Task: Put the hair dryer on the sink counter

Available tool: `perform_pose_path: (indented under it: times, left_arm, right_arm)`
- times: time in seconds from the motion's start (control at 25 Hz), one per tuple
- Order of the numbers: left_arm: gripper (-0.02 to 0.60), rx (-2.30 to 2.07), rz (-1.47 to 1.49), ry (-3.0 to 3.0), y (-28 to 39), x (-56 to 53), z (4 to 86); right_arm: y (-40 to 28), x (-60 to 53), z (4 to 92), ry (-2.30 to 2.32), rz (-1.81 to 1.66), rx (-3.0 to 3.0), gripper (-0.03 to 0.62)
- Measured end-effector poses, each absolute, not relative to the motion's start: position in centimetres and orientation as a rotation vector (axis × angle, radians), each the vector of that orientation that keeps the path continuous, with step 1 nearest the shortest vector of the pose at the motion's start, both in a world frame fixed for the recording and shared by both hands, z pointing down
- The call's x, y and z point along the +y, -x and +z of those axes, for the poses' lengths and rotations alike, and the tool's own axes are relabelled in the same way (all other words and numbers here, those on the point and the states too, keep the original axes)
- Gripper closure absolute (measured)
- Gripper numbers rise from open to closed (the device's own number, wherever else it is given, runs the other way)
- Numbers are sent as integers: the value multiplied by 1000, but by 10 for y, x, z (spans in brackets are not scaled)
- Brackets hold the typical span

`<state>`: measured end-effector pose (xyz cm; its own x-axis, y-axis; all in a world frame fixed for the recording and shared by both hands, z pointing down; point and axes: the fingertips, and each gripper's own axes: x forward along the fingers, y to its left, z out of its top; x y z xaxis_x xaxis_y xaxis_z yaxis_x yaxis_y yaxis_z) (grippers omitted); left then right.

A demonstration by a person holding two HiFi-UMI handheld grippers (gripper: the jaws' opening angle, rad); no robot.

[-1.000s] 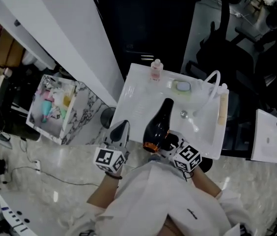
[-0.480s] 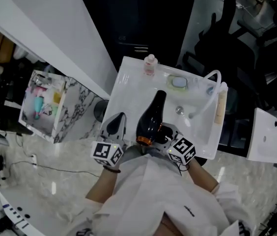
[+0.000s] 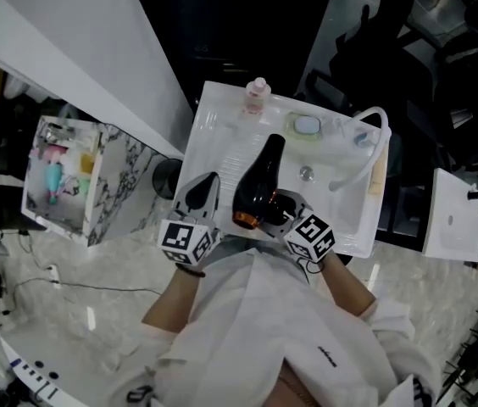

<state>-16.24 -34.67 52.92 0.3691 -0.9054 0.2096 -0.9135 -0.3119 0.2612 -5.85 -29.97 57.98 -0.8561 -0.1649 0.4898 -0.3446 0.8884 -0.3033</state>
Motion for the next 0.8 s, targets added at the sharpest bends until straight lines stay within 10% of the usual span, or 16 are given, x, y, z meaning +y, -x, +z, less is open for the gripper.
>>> perform_pose_path:
  times: [0.8]
  left_arm:
    - [558, -1492, 132, -2218, 194, -366, 608]
  right_arm:
    - [104, -327, 661, -265, 516, -2407, 283]
